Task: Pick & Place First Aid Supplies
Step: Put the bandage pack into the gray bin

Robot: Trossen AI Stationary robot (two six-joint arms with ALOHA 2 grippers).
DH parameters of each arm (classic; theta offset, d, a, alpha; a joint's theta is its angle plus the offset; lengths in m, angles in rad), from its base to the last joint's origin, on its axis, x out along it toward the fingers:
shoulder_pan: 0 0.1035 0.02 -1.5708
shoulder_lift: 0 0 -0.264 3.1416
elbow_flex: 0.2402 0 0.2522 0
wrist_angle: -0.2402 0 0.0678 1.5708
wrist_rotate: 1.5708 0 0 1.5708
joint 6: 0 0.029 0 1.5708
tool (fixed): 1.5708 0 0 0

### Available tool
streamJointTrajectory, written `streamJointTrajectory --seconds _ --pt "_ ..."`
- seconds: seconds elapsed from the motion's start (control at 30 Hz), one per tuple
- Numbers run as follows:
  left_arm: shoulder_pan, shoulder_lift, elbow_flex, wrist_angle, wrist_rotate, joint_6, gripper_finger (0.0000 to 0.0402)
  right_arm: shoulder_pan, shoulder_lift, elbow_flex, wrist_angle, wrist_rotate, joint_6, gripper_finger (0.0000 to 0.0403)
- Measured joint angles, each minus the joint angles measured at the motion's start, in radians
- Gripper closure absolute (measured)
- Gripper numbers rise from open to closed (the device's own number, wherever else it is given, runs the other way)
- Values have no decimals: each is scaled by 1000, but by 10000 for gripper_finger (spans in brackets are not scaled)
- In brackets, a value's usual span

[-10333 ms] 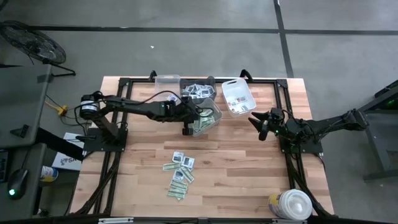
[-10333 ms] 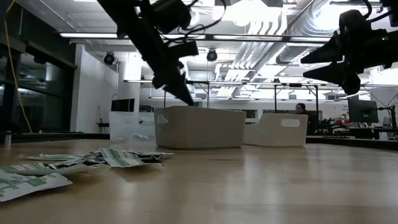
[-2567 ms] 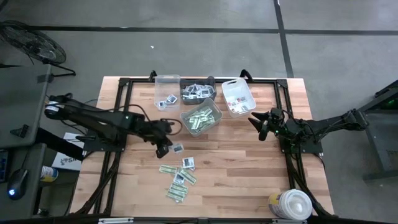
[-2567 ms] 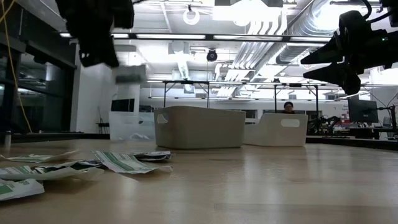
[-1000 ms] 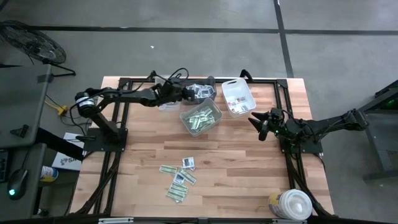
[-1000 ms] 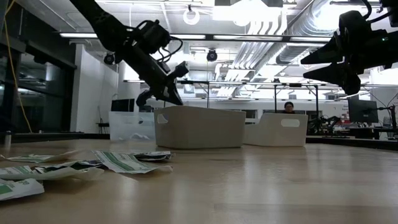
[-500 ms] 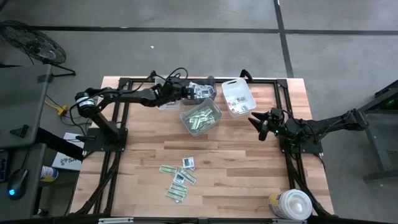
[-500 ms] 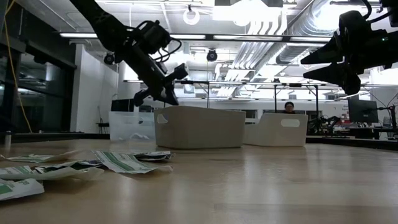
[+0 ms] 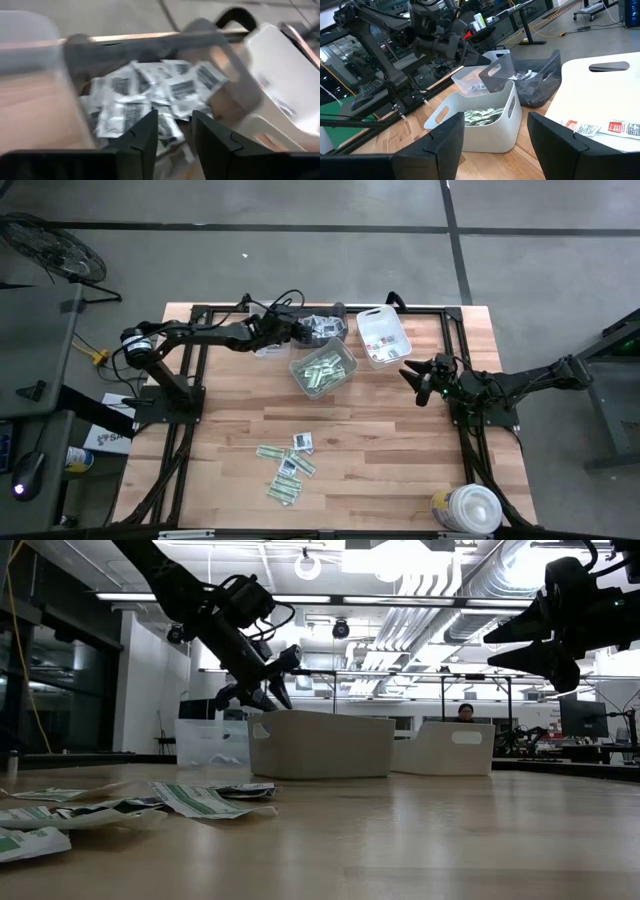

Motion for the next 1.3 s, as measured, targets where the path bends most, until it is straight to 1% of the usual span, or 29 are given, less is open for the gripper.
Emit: streamJointTrajectory --seconds 0.13,0.23,0.33,0.5,0.57,0.63,0.73,0.93,1.07,1.13,1.3 --pt "0 -31 0 23 66 140 272 0 0 0 0 0 0 192" --pt "-1 -73 0 -13 148 260 271 0 0 0 0 0 0 192" --pt "-3 -129 0 -95 226 372 271 0 0 0 0 0 0 192" --pt "-45 -215 0 -282 350 586 270 0 0 0 0 0 0 192" --pt "-80 -243 1 -345 385 668 270 0 0 0 0 0 0 192" --pt "-122 -264 1 -423 396 722 270 0 0 0 0 0 0 192" --pt "-203 -280 1 -514 373 742 270 0 0 0 0 0 0 192" --pt "-403 -280 0 -629 270 737 270 0 0 0 0 0 0 192" --pt "-529 -280 0 -723 193 707 270 0 0 0 0 0 0 192" --pt "-590 -284 0 -778 171 700 270 0 0 0 0 0 0 192" --pt "-740 -286 0 -803 123 692 270 0 0 0 0 0 0 192"
